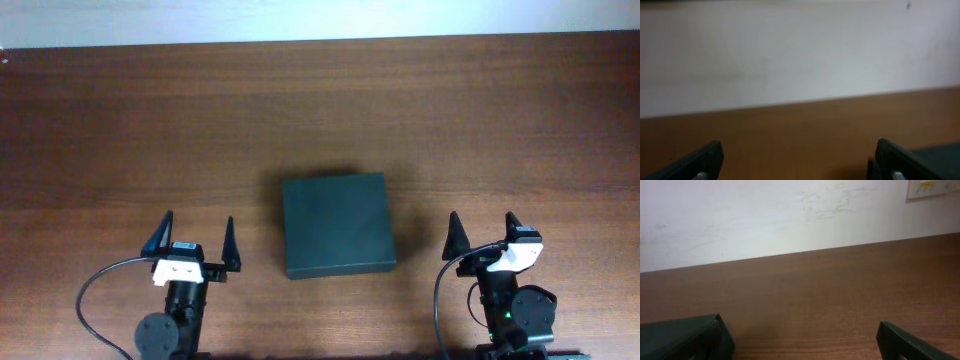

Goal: Pack container

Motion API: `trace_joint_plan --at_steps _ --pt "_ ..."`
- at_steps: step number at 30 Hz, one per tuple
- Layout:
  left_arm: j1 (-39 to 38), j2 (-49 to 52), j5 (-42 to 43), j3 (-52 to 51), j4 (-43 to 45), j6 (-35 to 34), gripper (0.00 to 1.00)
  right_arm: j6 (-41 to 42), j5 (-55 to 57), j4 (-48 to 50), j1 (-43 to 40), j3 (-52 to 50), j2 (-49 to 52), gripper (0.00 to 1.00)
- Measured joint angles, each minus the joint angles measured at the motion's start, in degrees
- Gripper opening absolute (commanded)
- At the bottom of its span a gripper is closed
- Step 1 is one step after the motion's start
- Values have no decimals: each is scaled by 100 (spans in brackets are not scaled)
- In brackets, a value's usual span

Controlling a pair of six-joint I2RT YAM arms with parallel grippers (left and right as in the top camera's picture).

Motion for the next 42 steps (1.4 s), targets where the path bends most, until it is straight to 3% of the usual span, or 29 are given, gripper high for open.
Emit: trace_joint_plan --at_steps 7,42 --pt "0 -2 -2 -4 -807 57 99 -2 2 -2 0 0 0 99" --pt "0 -2 -2 -4 -817 98 99 2 0 -2 0 0 0 99"
